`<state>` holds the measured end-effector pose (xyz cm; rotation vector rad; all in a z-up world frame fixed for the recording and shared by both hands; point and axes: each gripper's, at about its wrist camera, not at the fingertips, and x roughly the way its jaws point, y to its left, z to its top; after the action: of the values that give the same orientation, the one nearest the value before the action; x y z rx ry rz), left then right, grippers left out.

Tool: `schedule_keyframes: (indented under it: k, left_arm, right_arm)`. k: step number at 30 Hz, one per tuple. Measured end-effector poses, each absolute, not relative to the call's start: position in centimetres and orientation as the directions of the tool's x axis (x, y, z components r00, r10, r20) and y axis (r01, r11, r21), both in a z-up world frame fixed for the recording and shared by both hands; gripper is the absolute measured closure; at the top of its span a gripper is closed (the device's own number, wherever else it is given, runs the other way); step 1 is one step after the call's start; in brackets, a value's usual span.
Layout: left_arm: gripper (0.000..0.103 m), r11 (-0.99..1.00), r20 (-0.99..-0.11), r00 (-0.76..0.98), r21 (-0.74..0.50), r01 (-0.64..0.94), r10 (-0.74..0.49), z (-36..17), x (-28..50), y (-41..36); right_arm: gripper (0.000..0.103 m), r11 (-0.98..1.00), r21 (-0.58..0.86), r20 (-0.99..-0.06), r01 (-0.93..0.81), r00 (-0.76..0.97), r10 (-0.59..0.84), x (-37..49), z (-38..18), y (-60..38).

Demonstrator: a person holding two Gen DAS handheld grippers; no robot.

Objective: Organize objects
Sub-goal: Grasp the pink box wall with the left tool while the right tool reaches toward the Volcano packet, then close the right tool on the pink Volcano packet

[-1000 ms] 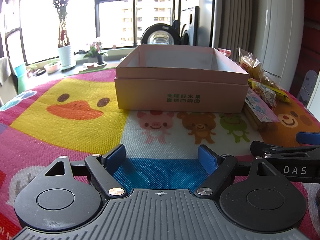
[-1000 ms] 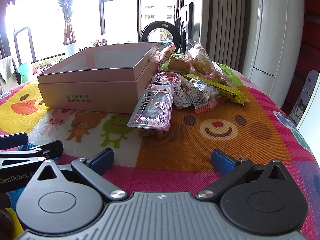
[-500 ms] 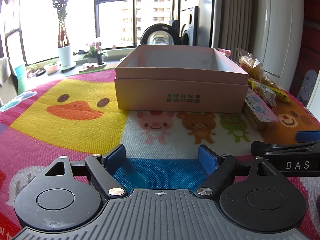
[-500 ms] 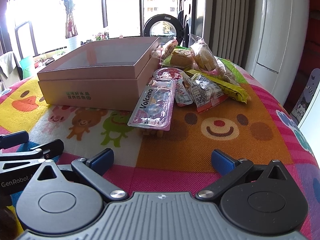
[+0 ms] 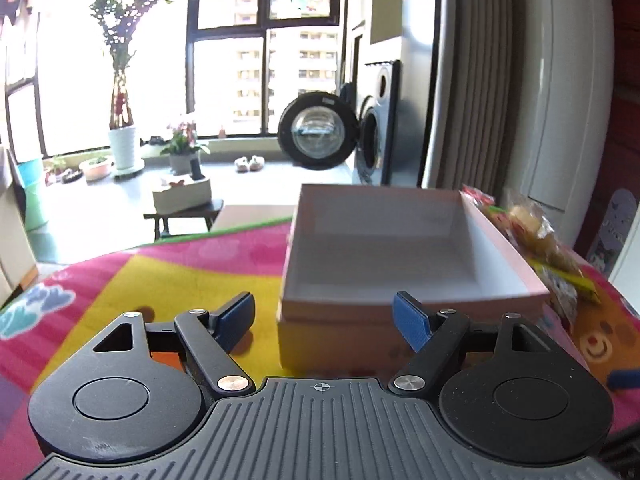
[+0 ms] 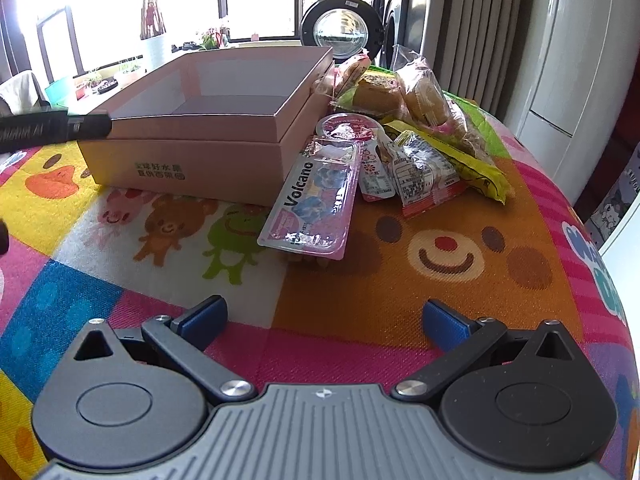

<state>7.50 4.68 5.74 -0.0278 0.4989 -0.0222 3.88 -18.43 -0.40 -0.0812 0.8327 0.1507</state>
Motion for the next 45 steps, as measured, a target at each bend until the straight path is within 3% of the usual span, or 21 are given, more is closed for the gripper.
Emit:
schedule_keyframes:
  k: [4,8,12,15,18,21,23,27,30,34,45]
  left_arm:
    - [0.025,0.998,-0.484,0.875,-0.054,-0.022,-0.007,6.1,12.2,5.7]
    - [0.053,0.999,-0.525,0.851,-0.039,-0.038,0.012,5.1,16.3,5.9]
    - [0.078,0.998,-0.573,0.819,-0.057,-0.033,-0.006,3.3,18.1,6.3]
    - [0.087,0.995,-0.590,0.806,-0.094,-0.016,-0.043,2.3,18.3,6.6]
    - [0.091,0.991,-0.558,0.828,-0.128,-0.025,-0.051,2.2,17.5,7.4]
    - [0.093,0.985,-0.540,0.840,-0.162,-0.055,-0.042,2.3,16.6,8.2]
    - [0.093,0.984,-0.535,0.845,-0.156,-0.086,-0.011,2.4,16.2,8.5]
    - [0.093,0.978,-0.543,0.839,-0.181,-0.101,-0.014,2.6,16.0,8.7]
    - [0.092,0.980,-0.549,0.835,-0.175,-0.096,-0.016,2.6,15.7,8.5]
    - [0.091,0.983,-0.549,0.836,-0.164,-0.080,-0.023,2.7,15.6,8.2]
    - [0.090,0.982,-0.552,0.833,-0.175,-0.070,-0.039,2.6,15.3,8.3]
  right_arm:
    - [0.000,0.983,-0.010,-0.747,-0.186,0.655,0.116,4.2,-0.3,-18.6]
    - [0.000,0.980,0.009,-0.735,-0.201,0.663,0.143,4.5,0.4,-18.8]
    - [0.000,0.980,-0.045,-0.630,-0.196,0.766,0.124,3.8,2.4,-19.1]
    - [0.000,0.974,-0.126,-0.536,-0.187,0.839,0.092,3.5,3.6,-19.1]
    - [0.000,0.966,-0.141,-0.552,-0.218,0.827,0.106,4.7,3.9,-19.2]
    - [0.001,0.977,-0.056,-0.595,-0.206,0.792,0.133,6.8,3.9,-20.0]
    - [0.019,0.977,0.014,-0.630,-0.212,0.757,0.173,8.3,3.6,-20.4]
    - [0.022,0.963,0.050,-0.689,-0.266,0.689,0.226,10.3,2.3,-19.7]
    - [0.031,0.965,0.029,-0.721,-0.261,0.663,0.201,11.9,1.2,-19.0]
    - [0.057,0.956,0.012,-0.743,-0.291,0.638,0.204,12.6,1.3,-18.3]
    - [0.060,0.982,-0.043,-0.786,-0.186,0.612,0.082,6.5,5.0,-22.8]
